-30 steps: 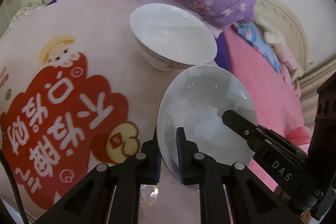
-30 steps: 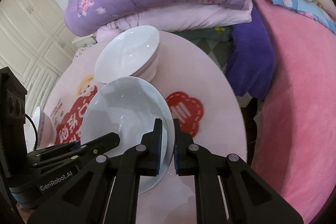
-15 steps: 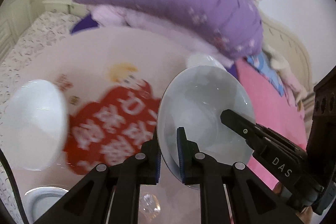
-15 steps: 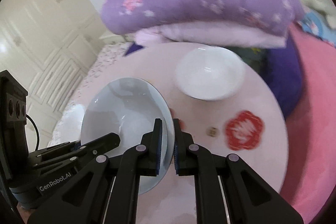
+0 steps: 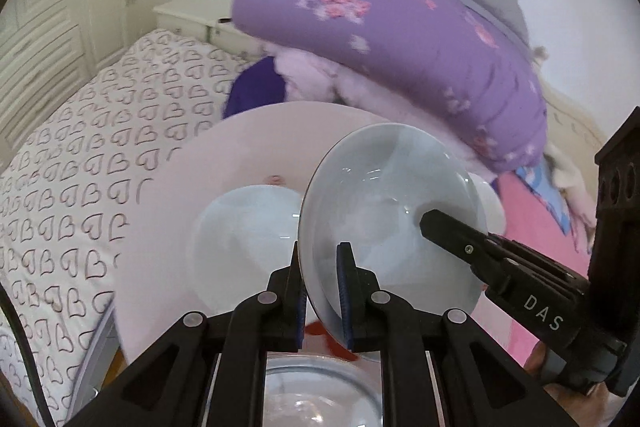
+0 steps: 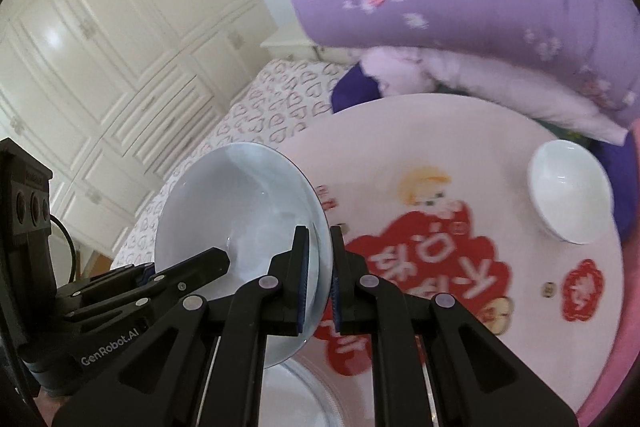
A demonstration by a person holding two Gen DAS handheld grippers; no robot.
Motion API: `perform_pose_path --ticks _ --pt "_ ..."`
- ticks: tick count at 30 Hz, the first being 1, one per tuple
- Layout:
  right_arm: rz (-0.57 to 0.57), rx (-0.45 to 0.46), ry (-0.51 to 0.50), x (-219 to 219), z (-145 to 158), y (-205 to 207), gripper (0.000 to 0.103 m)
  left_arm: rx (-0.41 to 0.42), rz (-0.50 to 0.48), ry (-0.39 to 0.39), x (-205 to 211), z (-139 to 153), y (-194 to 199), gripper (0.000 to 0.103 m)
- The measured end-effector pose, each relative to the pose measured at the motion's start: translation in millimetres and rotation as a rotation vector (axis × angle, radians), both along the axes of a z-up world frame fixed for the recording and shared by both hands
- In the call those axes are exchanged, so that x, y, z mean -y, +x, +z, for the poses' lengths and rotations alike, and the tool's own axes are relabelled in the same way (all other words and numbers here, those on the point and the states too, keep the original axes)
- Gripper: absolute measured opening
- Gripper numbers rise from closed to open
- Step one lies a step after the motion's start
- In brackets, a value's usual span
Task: Organize plates and bowls
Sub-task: 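Carry the held bowl with both grippers onto the first white bowl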
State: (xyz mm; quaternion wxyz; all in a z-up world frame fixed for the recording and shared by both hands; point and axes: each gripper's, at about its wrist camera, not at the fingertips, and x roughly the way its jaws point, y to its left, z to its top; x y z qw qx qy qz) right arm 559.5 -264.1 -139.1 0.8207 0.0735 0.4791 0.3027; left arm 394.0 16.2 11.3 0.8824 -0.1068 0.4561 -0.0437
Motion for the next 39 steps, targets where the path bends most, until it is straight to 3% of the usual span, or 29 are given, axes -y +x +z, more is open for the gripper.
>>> perform_pose_path --ticks 11,20,33,39 --pt "0.066 -0.082 -0.052 -46 -34 1 0.009 -0.082 0.032 0.022 -28 -22 -4 0.011" --pt "0.076 -0.115 -0.096 -50 -53 8 0.009 -0.126 0.019 0.037 -12 -49 48 0.012" --pt "0.093 -0.121 -0.131 -60 -64 12 0.013 -0.109 0.035 0.073 -18 -72 63 0.016" --pt "0.097 -0.119 -0.127 -61 -63 11 0.024 -0.094 0.029 0.090 -15 -77 61 0.018"
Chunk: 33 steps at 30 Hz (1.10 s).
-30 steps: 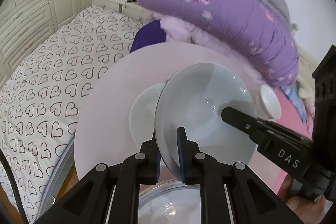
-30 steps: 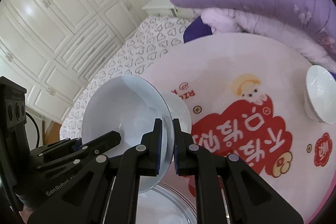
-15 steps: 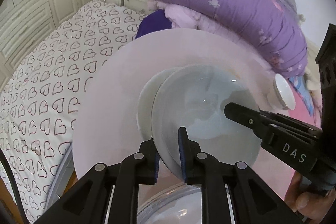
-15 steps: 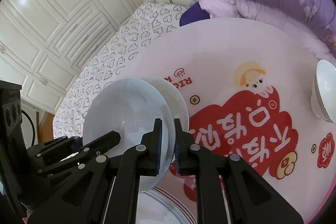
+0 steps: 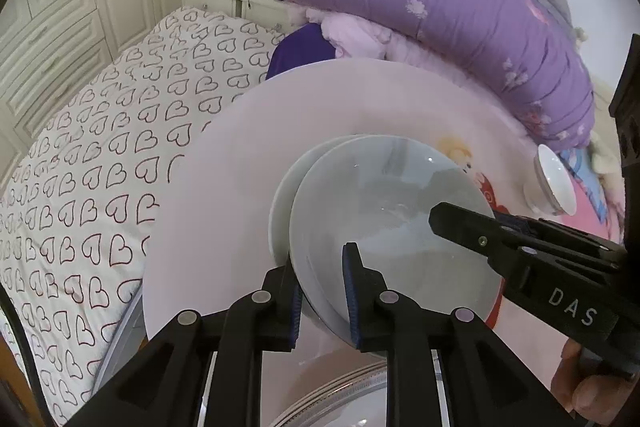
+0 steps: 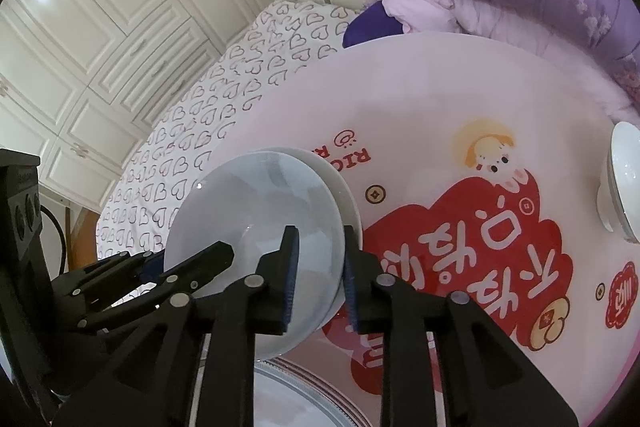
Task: Organize plates and bowls
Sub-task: 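Carry the held bowl with both grippers onto the first white bowl, then lower the bowl into the other bowl and open both grippers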
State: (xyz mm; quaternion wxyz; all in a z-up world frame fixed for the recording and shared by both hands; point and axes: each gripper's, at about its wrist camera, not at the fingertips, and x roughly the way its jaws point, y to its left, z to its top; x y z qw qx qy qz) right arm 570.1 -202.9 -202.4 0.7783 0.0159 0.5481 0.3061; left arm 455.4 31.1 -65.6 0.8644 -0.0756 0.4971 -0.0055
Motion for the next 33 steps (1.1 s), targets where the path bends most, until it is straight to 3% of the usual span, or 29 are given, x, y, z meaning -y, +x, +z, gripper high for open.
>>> perform_pose_path --ticks 4,11,13,16,19,21,23,25,26,28,33 --pt "-0.004 0.000 0.015 1 1 0 0.025 -0.004 -0.014 -0.008 2 -1 -1 0.028" --pt "-0.013 0.010 0.056 4 4 0 0.031 -0.012 -0.035 -0.048 4 2 2 0.059" --pt "-0.022 0.016 0.072 7 7 0 0.034 -0.012 -0.030 -0.067 0 4 3 0.062" --pt "-0.022 0.035 0.071 8 11 0 0.049 -0.011 -0.024 -0.087 -5 5 3 0.064" --pt "-0.023 0.040 0.074 9 12 1 0.051 -0.003 -0.026 -0.086 -6 8 1 0.068" --pt "-0.031 0.046 0.080 12 13 1 0.063 0.002 -0.032 -0.090 -6 9 -1 0.072" --pt "-0.046 0.056 0.092 16 14 2 0.090 0.010 -0.031 -0.084 -4 9 -4 0.076" --pt "-0.068 0.067 0.107 20 16 3 0.102 0.032 -0.027 -0.059 -1 13 -9 0.090" --pt "-0.084 0.076 0.116 25 17 5 0.103 0.048 -0.010 -0.030 -1 15 -12 0.102" --pt "-0.100 0.083 0.127 29 19 5 0.103 0.092 0.010 0.008 0 21 -18 0.102" --pt "-0.130 0.102 0.157 44 27 4 0.103 0.114 0.026 -0.005 -5 29 -29 0.102"
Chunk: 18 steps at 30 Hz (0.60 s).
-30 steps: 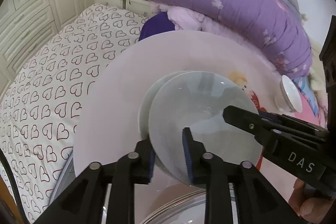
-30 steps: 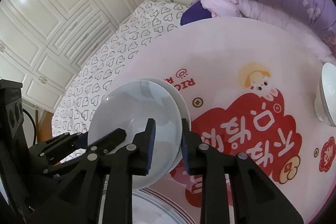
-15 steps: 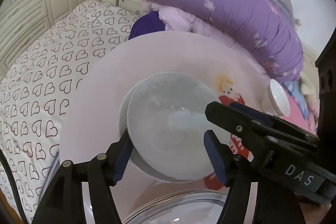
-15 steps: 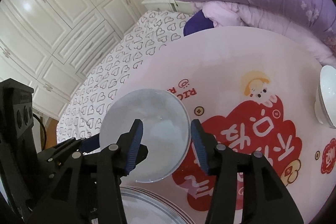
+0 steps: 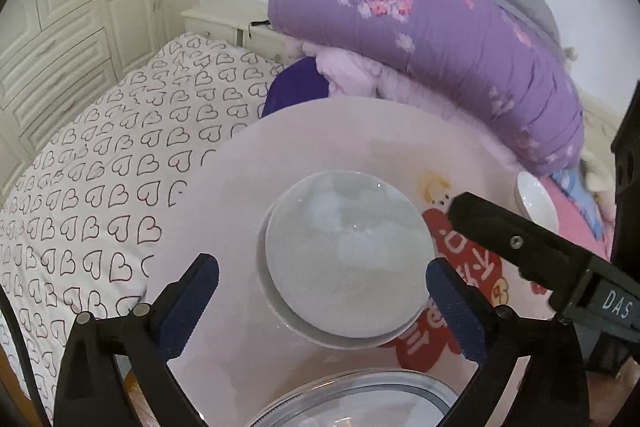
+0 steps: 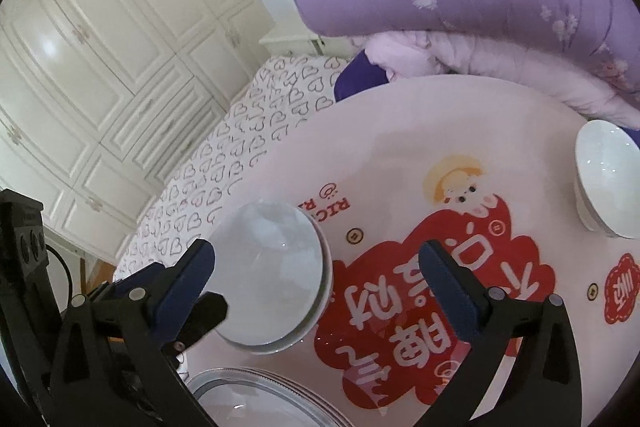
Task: Organize plates and bowls
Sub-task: 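Lower the bowl into the other bowl and open both grippers, then move both grippers toward the last white bowl on the table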
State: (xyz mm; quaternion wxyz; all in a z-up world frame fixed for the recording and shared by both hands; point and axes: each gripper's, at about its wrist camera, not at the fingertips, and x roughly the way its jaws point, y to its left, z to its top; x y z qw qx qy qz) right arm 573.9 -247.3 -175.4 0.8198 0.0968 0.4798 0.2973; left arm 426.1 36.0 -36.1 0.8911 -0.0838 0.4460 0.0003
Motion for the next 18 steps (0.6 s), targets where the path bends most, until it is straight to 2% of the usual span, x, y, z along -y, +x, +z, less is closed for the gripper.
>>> perform_pose_path --ticks 10,18 --pt "-0.032 0.052 0.028 34 24 -12 0.103 0.039 -0.019 -0.001 22 21 -21 0.102" --pt "-0.091 0.128 0.024 81 51 -26 0.103 0.101 -0.066 0.011 44 42 -45 0.102"
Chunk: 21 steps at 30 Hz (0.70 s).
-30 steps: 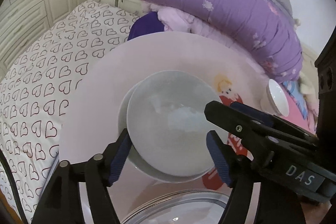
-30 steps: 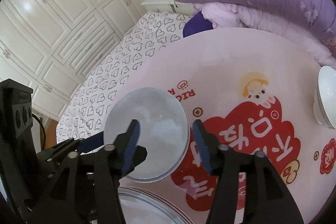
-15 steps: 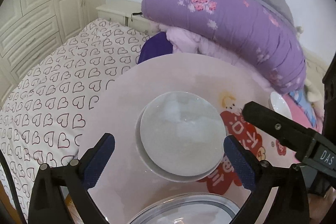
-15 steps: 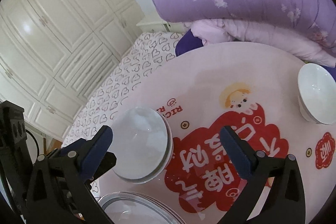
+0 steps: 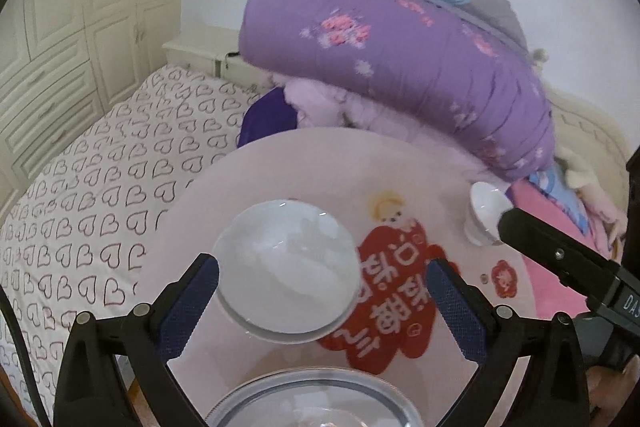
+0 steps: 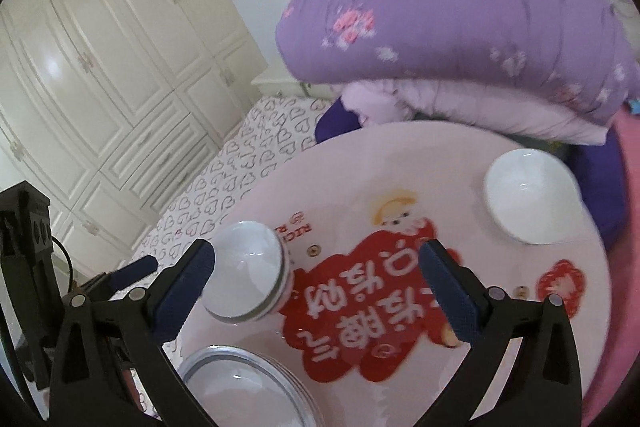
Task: Organize plates and bowls
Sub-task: 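Move both grippers toward the last white bowl on the table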
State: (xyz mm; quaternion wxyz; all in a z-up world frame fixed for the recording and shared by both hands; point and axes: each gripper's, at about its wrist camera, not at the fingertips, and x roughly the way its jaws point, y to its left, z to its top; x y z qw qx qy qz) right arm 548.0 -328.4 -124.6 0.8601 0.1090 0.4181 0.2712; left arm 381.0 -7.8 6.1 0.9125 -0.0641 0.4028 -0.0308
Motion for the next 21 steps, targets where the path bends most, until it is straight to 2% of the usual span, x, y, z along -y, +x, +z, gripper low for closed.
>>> perform_pose_path --ticks 6,11,21 --pt "-0.079 0.055 -0.021 51 12 -7 0.103 0.031 -0.049 0.001 26 9 -12 0.102" --pt "-0.164 0.073 -0.046 98 15 -9 0.103 0.030 -0.097 0.005 53 9 -3 0.102" --pt "-0.307 0.022 -0.083 168 -16 7 0.103 -0.010 -0.172 0.040 118 -15 41 0.102"
